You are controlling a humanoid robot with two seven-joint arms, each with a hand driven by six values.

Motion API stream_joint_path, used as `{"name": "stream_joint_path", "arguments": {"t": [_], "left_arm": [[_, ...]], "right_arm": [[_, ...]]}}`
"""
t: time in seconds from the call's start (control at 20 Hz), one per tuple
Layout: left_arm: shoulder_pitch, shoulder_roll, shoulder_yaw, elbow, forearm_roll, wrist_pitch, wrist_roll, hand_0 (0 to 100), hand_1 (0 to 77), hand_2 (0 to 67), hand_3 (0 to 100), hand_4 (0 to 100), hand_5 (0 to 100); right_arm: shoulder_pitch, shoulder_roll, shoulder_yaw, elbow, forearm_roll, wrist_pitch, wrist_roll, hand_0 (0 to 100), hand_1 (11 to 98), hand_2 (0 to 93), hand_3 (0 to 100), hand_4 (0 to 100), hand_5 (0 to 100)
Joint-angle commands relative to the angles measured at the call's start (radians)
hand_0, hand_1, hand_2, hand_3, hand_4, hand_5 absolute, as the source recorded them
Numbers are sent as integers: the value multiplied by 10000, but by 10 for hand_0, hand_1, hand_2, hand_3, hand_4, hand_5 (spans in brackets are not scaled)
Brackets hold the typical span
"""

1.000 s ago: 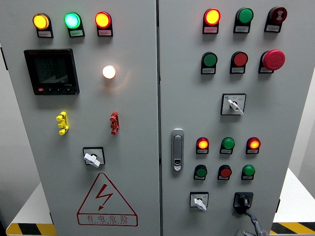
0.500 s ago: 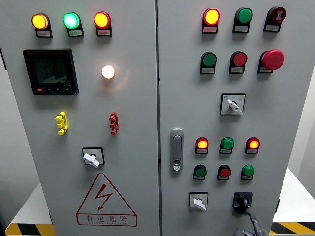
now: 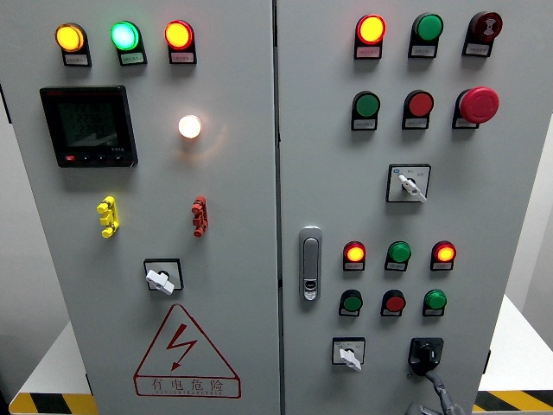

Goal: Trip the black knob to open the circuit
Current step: 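Grip the black rotary knob with the right hand and twist it, then release the black knob and lower the right hand away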

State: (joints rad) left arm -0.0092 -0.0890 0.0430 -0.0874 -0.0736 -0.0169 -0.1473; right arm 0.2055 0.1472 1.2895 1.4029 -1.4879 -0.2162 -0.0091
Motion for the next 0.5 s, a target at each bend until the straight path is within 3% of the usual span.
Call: {"name": "stream_joint_path", "arguments": {"t": [0.0, 0.45], "left_arm": [[0, -15, 0, 0, -1, 0, 0, 0, 40, 127, 211, 68, 18], [0, 0, 0, 0, -16, 0, 0, 0, 40, 127, 212, 68, 18]], "right_arm": [[62, 0, 6, 7, 15, -1, -2, 941, 653, 116, 938, 931, 1000], [170, 16, 6, 23, 167, -47, -170, 939, 653, 106, 939, 934, 1000]]}}
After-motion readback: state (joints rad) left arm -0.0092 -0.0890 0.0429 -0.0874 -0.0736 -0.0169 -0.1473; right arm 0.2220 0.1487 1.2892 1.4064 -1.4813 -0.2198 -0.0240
